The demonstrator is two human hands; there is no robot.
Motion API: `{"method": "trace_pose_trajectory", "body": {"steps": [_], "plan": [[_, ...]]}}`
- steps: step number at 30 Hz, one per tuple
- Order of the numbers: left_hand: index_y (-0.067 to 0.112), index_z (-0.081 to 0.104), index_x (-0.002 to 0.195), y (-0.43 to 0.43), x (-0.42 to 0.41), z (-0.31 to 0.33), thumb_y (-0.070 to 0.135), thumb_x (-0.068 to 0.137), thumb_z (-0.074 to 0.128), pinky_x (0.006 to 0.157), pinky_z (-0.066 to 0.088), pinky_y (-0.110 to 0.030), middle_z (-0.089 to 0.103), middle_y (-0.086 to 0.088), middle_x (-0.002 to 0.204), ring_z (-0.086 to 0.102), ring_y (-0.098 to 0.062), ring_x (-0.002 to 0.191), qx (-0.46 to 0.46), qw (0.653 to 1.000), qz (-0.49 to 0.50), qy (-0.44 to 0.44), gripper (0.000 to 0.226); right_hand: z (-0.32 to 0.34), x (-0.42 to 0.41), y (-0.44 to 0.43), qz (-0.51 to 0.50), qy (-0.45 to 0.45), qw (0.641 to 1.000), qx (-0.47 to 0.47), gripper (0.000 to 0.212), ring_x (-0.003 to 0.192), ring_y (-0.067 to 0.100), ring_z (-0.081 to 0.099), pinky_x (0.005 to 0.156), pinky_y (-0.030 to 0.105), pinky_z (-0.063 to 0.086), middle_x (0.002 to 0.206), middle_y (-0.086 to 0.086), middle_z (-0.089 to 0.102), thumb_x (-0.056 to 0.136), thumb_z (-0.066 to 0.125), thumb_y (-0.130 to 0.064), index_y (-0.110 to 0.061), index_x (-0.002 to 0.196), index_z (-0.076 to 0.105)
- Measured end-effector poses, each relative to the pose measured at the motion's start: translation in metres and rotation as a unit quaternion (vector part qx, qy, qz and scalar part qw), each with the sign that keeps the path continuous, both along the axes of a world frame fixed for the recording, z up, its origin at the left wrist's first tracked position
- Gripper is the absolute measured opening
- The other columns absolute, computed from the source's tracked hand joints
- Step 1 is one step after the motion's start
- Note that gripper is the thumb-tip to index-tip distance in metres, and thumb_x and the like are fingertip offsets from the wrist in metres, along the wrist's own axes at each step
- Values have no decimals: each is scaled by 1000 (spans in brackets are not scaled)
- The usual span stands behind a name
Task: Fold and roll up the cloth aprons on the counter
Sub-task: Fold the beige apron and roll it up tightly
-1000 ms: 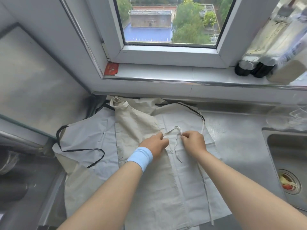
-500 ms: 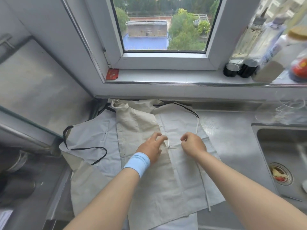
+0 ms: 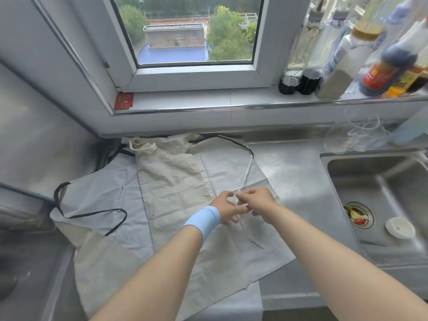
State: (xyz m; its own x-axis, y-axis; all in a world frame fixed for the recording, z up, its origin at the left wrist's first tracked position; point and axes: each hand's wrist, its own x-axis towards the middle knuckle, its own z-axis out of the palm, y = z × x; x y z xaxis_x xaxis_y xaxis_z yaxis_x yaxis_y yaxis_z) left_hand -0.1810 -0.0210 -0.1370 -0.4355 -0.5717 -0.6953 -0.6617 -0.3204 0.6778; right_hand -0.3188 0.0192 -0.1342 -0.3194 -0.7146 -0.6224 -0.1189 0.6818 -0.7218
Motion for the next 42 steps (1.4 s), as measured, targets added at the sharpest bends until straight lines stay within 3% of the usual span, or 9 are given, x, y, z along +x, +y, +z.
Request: {"method": "trace_pose_trajectory", "body": {"steps": [4,8,12,17,22,26,31,38,42], "plan": [[13,58,100,-12,-2,3,18,84,61,48,46,-20,71,-3,75,63,-17,52,-6,998,56,-16,17,3,2,-18,28,85,995,-54,21,55,14,60,57,24,46,79,-1,74,88,69,-33,-12,84,73],[13,61,74,-41,21,3,12,88,54,59,56,-24,68,-5,70,58,-14,44,-114,984,121,-64,16,-7,-19,-12,75,264,962,-17,24,107,20,59,86,30,46,113,-2,68,90,62,-39,-23,105,71],[14,59,120,-43,35,7,31,91,57,90,46,-29,52,-9,122,61,-27,101,-193,945,-107,-241,34,-20,-35,16,99,356,924,99,44,128,29,32,98,43,39,134,9,39,86,60,-26,-21,129,52],[21,47,133,-15,26,-15,30,91,54,102,41,-40,38,-8,137,42,-33,125,-283,924,-86,-242,43,-26,-37,36,65,347,924,150,70,121,32,42,89,42,46,132,10,34,75,73,-38,-16,131,37],[23,42,138,12,27,-33,25,87,57,106,36,-39,38,-5,140,37,-30,129,-321,907,-176,-210,52,-17,-44,40,42,323,934,145,39,100,29,62,75,31,44,112,5,63,78,64,-31,-13,111,54],[23,48,136,17,31,-18,16,86,60,107,37,-34,33,-4,144,47,-27,127,-311,941,-54,-123,52,10,-38,38,61,232,969,64,12,72,24,57,64,29,44,76,2,61,76,62,-23,-16,69,55],[24,61,112,16,36,32,36,90,59,91,52,-39,59,-3,119,62,-21,94,-147,981,128,3,25,65,-1,22,180,131,975,-4,26,60,14,46,54,26,35,68,-2,50,78,72,-14,-20,68,48],[15,54,112,29,101,96,63,86,55,60,57,-45,56,-11,110,65,-33,90,81,949,283,113,55,93,94,11,356,3,935,-7,13,91,15,51,76,31,37,100,-3,57,88,65,-35,-24,90,59],[12,55,108,36,147,80,21,87,68,68,59,-52,63,-16,100,64,-30,69,17,952,302,45,26,75,134,16,344,-26,937,-50,28,100,15,58,88,29,44,103,-2,67,75,67,-45,-20,87,73]]}}
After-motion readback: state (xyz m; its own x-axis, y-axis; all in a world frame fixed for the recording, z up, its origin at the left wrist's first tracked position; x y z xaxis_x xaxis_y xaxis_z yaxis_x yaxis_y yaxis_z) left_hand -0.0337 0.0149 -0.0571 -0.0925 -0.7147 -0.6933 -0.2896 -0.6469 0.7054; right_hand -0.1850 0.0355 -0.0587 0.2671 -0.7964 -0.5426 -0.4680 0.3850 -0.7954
